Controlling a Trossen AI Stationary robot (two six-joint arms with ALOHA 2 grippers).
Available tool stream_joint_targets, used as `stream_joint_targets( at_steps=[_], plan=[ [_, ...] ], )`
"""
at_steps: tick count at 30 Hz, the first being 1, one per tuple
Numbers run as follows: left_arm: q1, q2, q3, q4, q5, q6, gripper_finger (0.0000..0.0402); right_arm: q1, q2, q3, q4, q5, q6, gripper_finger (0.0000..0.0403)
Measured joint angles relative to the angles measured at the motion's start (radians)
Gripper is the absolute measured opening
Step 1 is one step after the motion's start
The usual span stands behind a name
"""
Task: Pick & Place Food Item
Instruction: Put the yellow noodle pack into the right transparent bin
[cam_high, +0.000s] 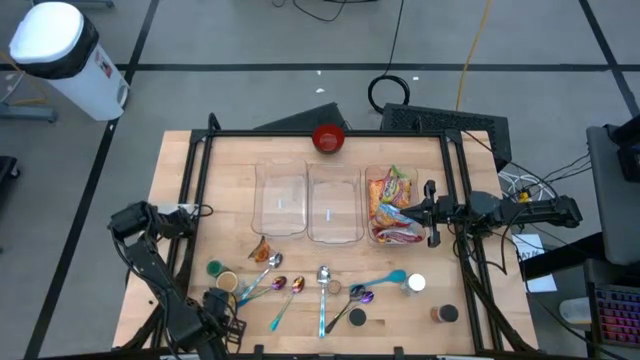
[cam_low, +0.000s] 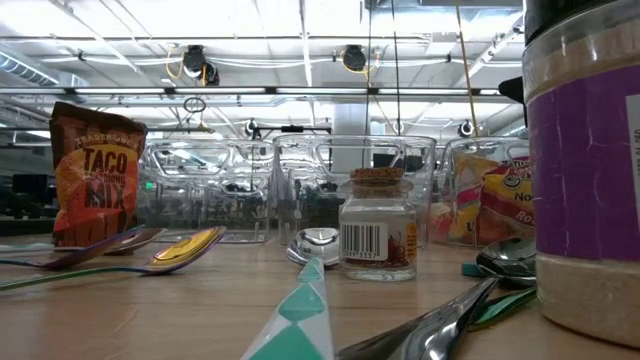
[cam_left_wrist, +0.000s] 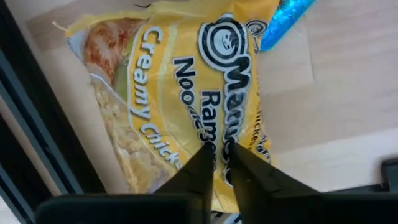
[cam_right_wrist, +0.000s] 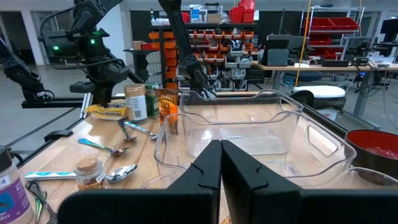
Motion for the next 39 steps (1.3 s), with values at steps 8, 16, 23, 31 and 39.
stream_joint_targets(
  at_steps=[8, 16, 23, 31, 39],
  plan=[
    [0.000, 0.000, 0.000, 0.067, -0.053, 0.088, 0.0008, 0.000, 0.000, 0.000, 0.000, 0.000, 0.000, 0.0000],
    [0.000, -0.031, 0.001, 0.221, -0.060, 0.187, 0.0004, 0.000, 0.000, 0.000, 0.000, 0.000, 0.000, 0.0000],
    [0.009, -0.062, 0.035, 0.207, -0.160, 0.237, 0.0003, 0.000, 0.000, 0.000, 0.000, 0.000, 0.000, 0.0000],
    [0.044, -0.068, 0.139, 0.210, -0.387, 0.455, 0.0002, 0.000, 0.000, 0.000, 0.000, 0.000, 0.000, 0.0000],
    [0.111, -0.068, 0.244, 0.209, -0.605, 0.749, 0.0001, 0.000, 0.000, 0.000, 0.000, 0.000, 0.000, 0.0000]
  ],
)
